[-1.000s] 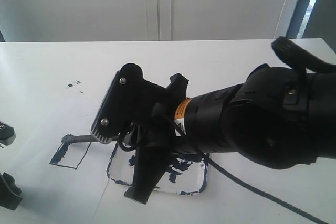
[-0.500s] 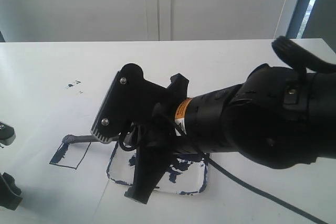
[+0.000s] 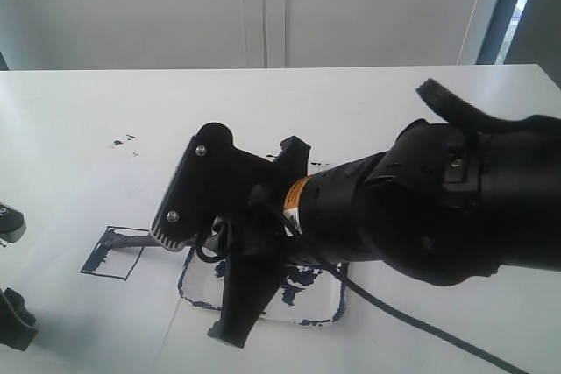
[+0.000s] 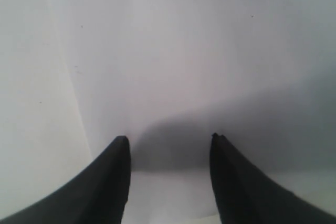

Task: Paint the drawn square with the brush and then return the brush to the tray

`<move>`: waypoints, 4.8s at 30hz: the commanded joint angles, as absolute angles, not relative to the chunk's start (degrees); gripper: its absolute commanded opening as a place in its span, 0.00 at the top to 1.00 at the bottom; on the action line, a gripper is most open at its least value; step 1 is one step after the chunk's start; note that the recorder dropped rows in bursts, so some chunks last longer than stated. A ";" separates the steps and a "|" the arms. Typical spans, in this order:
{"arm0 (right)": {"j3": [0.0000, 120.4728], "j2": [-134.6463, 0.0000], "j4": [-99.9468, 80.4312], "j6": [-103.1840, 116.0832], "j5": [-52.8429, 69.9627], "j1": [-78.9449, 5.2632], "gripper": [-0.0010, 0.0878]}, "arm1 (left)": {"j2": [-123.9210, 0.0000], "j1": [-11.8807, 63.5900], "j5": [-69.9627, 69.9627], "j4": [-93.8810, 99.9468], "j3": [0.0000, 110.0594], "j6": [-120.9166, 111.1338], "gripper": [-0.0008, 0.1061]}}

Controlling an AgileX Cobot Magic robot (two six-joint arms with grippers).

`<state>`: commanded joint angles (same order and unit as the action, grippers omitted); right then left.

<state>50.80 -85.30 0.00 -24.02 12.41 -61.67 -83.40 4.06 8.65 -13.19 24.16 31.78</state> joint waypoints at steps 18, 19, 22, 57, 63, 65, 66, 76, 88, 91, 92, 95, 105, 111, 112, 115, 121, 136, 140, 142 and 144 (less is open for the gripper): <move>50.80 -83.06 0.76 -24.18 14.51 -62.89 0.99 | -83.40 4.06 8.62 -13.19 24.16 31.77 0.51; 50.80 -83.08 0.76 -24.18 14.70 -62.89 0.99 | -83.40 4.06 8.62 -13.19 24.16 31.77 0.51; 50.80 -83.56 0.76 -24.18 15.24 -62.89 0.99 | -83.40 4.06 8.62 -13.19 24.16 31.77 0.51; 50.80 -81.59 -4.17 -23.80 17.82 -62.55 0.99 | -83.40 4.06 8.83 -13.19 24.16 31.52 0.51; 50.80 -81.59 -5.10 -21.78 16.46 -61.11 0.99 | -83.40 4.06 8.83 -13.19 24.16 31.52 0.51; 50.80 -81.59 -5.10 -21.64 15.97 -60.86 0.99 | -83.40 4.06 8.83 -13.19 24.16 31.52 0.51; 50.80 -81.59 -5.00 -21.66 15.73 -60.62 0.99 | -83.40 4.06 8.83 -13.19 24.16 31.52 0.51; 50.80 -81.59 -4.77 -20.61 16.51 -60.62 0.99 | -83.40 4.06 8.83 -13.19 24.16 31.52 0.51; 50.80 -83.11 -3.41 -20.61 16.91 -60.62 0.99 | -83.40 4.06 8.83 -13.19 24.16 31.52 0.51; 50.80 -83.51 -1.77 -20.81 16.94 -60.62 0.99 | -83.40 4.06 8.83 -13.19 24.16 31.52 0.51; 50.80 -83.51 -1.79 -20.81 16.94 -60.91 0.99 | -83.40 4.06 8.74 -13.30 24.16 31.52 0.51; 50.80 -82.60 -1.79 -21.39 17.69 -61.68 0.99 | -83.40 4.06 8.74 -13.30 24.16 31.52 0.51; 50.80 -80.39 -0.96 -24.45 21.23 -64.04 0.99 | -83.40 4.06 8.74 -13.30 24.16 31.52 0.51; 50.80 -80.39 0.00 -25.08 22.41 -65.92 0.99 | -83.40 4.06 8.74 -13.30 24.16 31.52 0.51; 50.80 -80.39 0.39 -25.89 22.67 -66.30 0.99 | -83.40 4.06 8.74 -13.30 24.16 31.52 0.51; 50.80 -80.27 0.39 -25.89 22.81 -66.78 0.99 | -83.40 4.06 8.74 -13.30 24.16 31.52 0.51; 50.80 -79.64 -1.17 -25.51 20.34 -66.78 0.99 | -82.31 4.06 10.21 -12.69 24.16 31.52 0.51; 50.80 -77.41 -1.56 -24.89 15.65 -66.58 0.99 | -72.66 4.06 14.73 -8.60 24.16 21.53 0.51; 50.80 -77.87 -1.56 -23.73 15.25 -66.42 0.99 | -72.66 4.06 14.90 -12.87 24.16 16.38 0.51; 50.80 -78.52 -1.56 -23.39 14.77 -66.16 0.99 | -72.66 4.06 15.17 -16.11 24.16 16.49 0.51; 50.80 -79.47 -1.56 -23.39 14.65 -66.17 0.99 | -72.66 4.06 16.18 -18.37 24.16 16.49 0.51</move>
